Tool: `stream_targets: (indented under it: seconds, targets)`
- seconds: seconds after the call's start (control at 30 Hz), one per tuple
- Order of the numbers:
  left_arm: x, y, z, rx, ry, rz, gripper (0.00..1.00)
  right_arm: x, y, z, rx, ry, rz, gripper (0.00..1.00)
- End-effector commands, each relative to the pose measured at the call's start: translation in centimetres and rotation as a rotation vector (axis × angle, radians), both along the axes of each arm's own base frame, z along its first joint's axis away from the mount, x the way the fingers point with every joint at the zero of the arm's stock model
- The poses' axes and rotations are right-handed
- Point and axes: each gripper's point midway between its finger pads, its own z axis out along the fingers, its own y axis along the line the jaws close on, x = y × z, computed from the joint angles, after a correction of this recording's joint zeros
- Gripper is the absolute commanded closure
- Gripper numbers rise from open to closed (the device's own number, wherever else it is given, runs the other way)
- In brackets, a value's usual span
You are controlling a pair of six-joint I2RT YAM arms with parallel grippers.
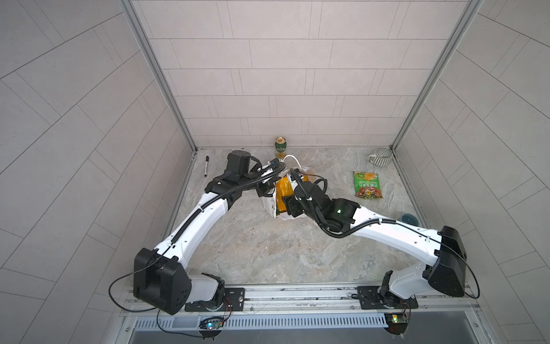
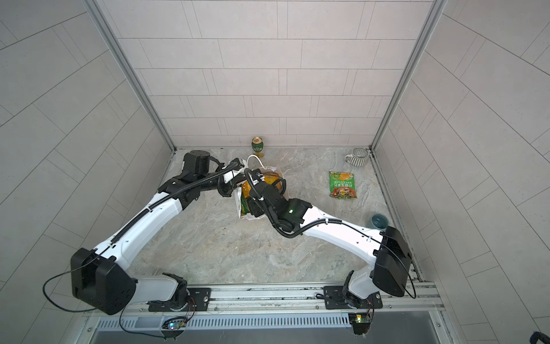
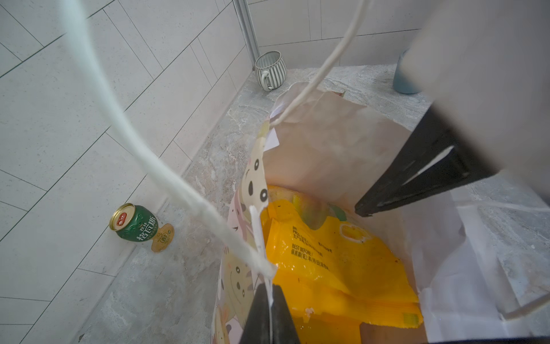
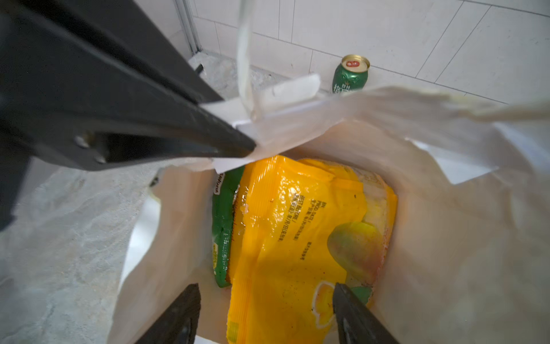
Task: Take the snacks out of the paper bag
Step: 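Move the right gripper back over the bag and lower it inside, then grasp the yellow mango gummy pack inside the bag with the right gripper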
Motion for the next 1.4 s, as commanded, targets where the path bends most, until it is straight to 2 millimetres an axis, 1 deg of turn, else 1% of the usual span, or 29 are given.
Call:
stream_targets:
  seconds: [0.0, 0.1, 0.37, 0.47, 0.53, 0.57, 0.63, 0.67, 0.87, 0.9, 0.93, 1.1, 1.2, 1.37]
  targets:
    - [-0.6, -0.7, 1.8, -0.046, -0.055, -0.045, 1.00, 0.8, -0.4, 0.1, -0.016, -0.031, -0.068, 0.28]
    - [-0.7, -0.9, 1.8, -0.050, -0.051, -0.053, 1.00, 1.5, 0.0, -0.9, -0.023, -0.037, -0.088, 0.27]
    - [-0.8, -0.8, 1.8, -0.048, -0.057, -0.050, 1.00, 3.1, 0.9, -2.4, -0.074, -0.050, -0.126, 0.27]
    - [-0.8, -0.8, 1.7, -0.045, -0.057, -0.050, 1.00, 3.5, 1.1, -2.8, -0.088, -0.050, -0.138, 0.30]
    - [-0.8, -0.7, 1.7, -0.045, -0.059, -0.050, 1.00, 3.7, 0.9, -2.8, -0.098, -0.058, -0.153, 0.36]
    - [-0.8, -0.7, 1.7, -0.044, -0.059, -0.049, 1.00, 3.8, 0.8, -2.8, -0.103, -0.062, -0.158, 0.42]
    - [-0.8, -0.7, 1.7, -0.044, -0.061, -0.049, 1.00, 3.9, 0.7, -2.7, -0.108, -0.071, -0.161, 0.58]
    - [-0.8, -0.7, 1.7, -0.044, -0.060, -0.048, 1.00, 3.9, 0.6, -2.7, -0.113, -0.076, -0.162, 0.63]
    - [-0.8, -0.7, 1.6, -0.042, -0.063, -0.048, 1.00, 4.0, 0.2, -2.8, -0.118, -0.073, -0.165, 0.80]
    - [-0.8, -0.7, 1.6, -0.041, -0.063, -0.048, 1.00, 3.9, 0.2, -2.6, -0.112, -0.074, -0.163, 0.85]
    - [-0.9, -0.7, 1.7, -0.043, -0.066, -0.049, 1.00, 3.9, 0.2, -2.4, -0.110, -0.077, -0.163, 0.88]
    - [-1.0, -0.5, 1.6, -0.039, -0.069, -0.043, 1.00, 3.8, -0.2, -1.9, -0.100, -0.069, -0.154, 0.92]
    - [-1.0, -0.5, 1.6, -0.039, -0.073, -0.042, 1.00, 3.7, -0.4, -1.1, -0.078, -0.071, -0.148, 1.00]
    - [-0.9, -0.5, 1.6, -0.040, -0.072, -0.039, 1.00, 3.4, -0.9, 0.3, -0.048, -0.074, -0.127, 1.00]
